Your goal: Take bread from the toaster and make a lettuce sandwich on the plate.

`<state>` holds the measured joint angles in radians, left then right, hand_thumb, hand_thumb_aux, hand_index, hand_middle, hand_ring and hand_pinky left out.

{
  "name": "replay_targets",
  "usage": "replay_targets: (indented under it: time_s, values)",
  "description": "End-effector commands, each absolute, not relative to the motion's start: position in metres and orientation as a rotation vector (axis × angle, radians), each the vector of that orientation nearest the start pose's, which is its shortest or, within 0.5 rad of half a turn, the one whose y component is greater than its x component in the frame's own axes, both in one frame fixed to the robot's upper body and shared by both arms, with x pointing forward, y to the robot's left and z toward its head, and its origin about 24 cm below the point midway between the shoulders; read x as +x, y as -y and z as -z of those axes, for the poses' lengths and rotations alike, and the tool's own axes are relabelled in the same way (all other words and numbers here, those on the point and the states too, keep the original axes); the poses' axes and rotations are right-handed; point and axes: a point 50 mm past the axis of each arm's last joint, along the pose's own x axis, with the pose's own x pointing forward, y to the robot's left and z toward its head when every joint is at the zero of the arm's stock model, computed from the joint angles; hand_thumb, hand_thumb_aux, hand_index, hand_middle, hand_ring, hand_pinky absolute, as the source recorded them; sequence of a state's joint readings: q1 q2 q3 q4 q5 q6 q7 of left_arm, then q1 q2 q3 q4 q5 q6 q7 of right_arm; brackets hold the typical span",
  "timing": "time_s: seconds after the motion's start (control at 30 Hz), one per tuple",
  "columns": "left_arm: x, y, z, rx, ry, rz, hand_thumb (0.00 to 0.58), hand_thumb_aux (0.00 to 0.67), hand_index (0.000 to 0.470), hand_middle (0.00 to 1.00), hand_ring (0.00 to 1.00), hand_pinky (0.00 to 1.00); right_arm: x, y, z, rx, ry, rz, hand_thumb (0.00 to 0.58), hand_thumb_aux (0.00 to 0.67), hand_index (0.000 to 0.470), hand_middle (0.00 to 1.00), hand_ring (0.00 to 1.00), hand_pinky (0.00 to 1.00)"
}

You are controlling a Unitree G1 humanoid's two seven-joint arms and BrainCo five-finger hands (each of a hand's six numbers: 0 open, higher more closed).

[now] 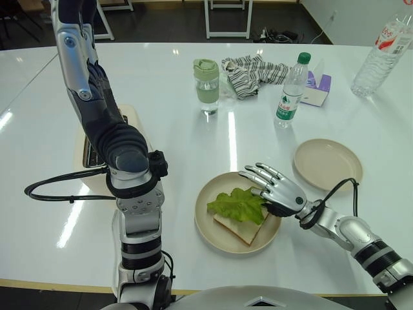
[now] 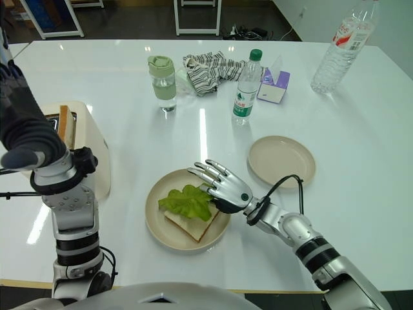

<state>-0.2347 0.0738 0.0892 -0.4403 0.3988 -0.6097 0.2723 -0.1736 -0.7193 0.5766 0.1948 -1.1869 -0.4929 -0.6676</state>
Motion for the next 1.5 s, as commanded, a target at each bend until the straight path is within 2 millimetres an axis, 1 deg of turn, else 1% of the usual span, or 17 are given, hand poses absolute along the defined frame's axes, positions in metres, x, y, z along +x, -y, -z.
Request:
replay_targets:
  time_s: [0.03, 0.17, 0.2, 0.23, 0.27, 0.4, 0.53, 0.7, 0.8, 0.87, 0.97, 1.07, 1.2, 1.27, 1.3, 1.37, 1.5]
  values:
    - [0.204, -0.149, -0.231, 0.333, 1.317, -0.24, 0.0, 0.0, 0.0, 0.0, 0.0, 0.0, 0.221, 0.161, -0.029, -1.519, 0.882, -0.603, 0.58, 0.67, 0.47, 0.0, 0.0, 0.0]
    - [0.203, -0.151, -0.233, 0.338, 1.318, -0.246, 0.0, 0.0, 0.0, 0.0, 0.0, 0.0, 0.22, 0.161, -0.029, -1.531, 0.892, -0.619, 0.58, 0.67, 0.47, 0.0, 0.0, 0.0]
    - [0.203, -0.151, -0.233, 0.339, 1.318, -0.248, 0.0, 0.0, 0.0, 0.0, 0.0, 0.0, 0.219, 0.16, -0.029, -1.532, 0.899, -0.625, 0.574, 0.604, 0.424, 0.0, 0.0, 0.0]
    - [0.203, -0.152, -0.234, 0.341, 1.318, -0.249, 0.0, 0.0, 0.0, 0.0, 0.0, 0.0, 0.218, 0.158, -0.029, -1.532, 0.909, -0.634, 0.271, 0.181, 0.127, 0.0, 0.0, 0.0]
    - [0.203, -0.152, -0.234, 0.342, 1.318, -0.25, 0.0, 0.0, 0.0, 0.0, 0.0, 0.0, 0.217, 0.156, -0.03, -1.527, 0.919, -0.644, 0.0, 0.0, 0.0, 0.0, 0.0, 0.0]
    - [0.204, -0.151, -0.234, 0.343, 1.316, -0.247, 0.0, 0.0, 0.0, 0.0, 0.0, 0.0, 0.214, 0.15, -0.035, -1.513, 0.967, -0.651, 0.0, 0.0, 0.0, 0.0, 0.0, 0.0]
    - [0.206, -0.151, -0.234, 0.345, 1.313, -0.246, 0.0, 0.0, 0.0, 0.0, 0.0, 0.0, 0.216, 0.155, -0.046, -1.526, 1.002, -0.608, 0.0, 0.0, 0.0, 0.0, 0.0, 0.0]
    - [0.207, -0.152, -0.234, 0.348, 1.312, -0.25, 0.0, 0.0, 0.0, 0.0, 0.0, 0.0, 0.217, 0.162, -0.052, -1.549, 1.002, -0.575, 0.0, 0.0, 0.0, 0.0, 0.0, 0.0]
    - [0.208, -0.157, -0.238, 0.369, 1.309, -0.301, 0.0, 0.0, 0.0, 0.0, 0.0, 0.0, 0.217, 0.168, -0.056, -1.556, 0.993, -0.541, 0.0, 0.0, 0.0, 0.0, 0.0, 0.0]
    - [0.209, -0.17, -0.239, 0.407, 1.289, -0.412, 0.0, 0.0, 0.0, 0.0, 0.0, 0.0, 0.217, 0.178, -0.07, -1.452, 0.978, -0.427, 0.0, 0.0, 0.0, 0.0, 0.0, 0.0]
    - [0.215, -0.204, -0.228, 0.487, 1.121, -0.487, 0.0, 0.0, 0.0, 0.0, 0.0, 0.0, 0.218, 0.199, -0.1, -1.229, 0.982, -0.159, 0.0, 0.0, 0.0, 0.0, 0.0, 0.0]
    - [0.216, -0.234, -0.211, 0.648, 0.935, -0.416, 0.0, 0.0, 0.0, 0.0, 0.0, 0.0, 0.216, 0.211, -0.119, -1.07, 1.012, 0.025, 0.0, 0.0, 0.0, 0.0, 0.0, 0.0]
    - [0.214, -0.272, -0.192, 1.031, 0.595, -0.386, 0.0, 0.0, 0.0, 0.0, 0.0, 0.0, 0.215, 0.205, -0.132, -0.993, 1.072, 0.069, 0.0, 0.0, 0.0, 0.0, 0.0, 0.0]
    - [0.21, -0.288, -0.184, 1.139, 0.424, -0.362, 0.0, 0.0, 0.0, 0.0, 0.0, 0.0, 0.215, 0.2, -0.131, -0.996, 1.08, 0.052, 0.0, 0.0, 0.0, 0.0, 0.0, 0.0]
    - [0.208, -0.294, -0.18, 1.209, 0.341, -0.337, 0.0, 0.0, 0.0, 0.0, 0.0, 0.0, 0.215, 0.199, -0.13, -1.002, 1.079, 0.046, 0.0, 0.0, 0.0, 0.0, 0.0, 0.0]
    - [0.206, -0.299, -0.172, 1.282, 0.211, -0.256, 0.0, 0.0, 0.0, 0.0, 0.0, 0.0, 0.215, 0.197, -0.127, -1.023, 1.072, 0.039, 0.0, 0.0, 0.0, 0.0, 0.0, 0.0]
    - [0.21, -0.297, -0.163, 1.374, 0.086, -0.15, 0.0, 0.0, 0.0, 0.0, 0.0, 0.0, 0.212, 0.198, -0.124, -1.049, 1.062, 0.047, 0.0, 0.0, 0.0, 0.0, 0.0, 0.0]
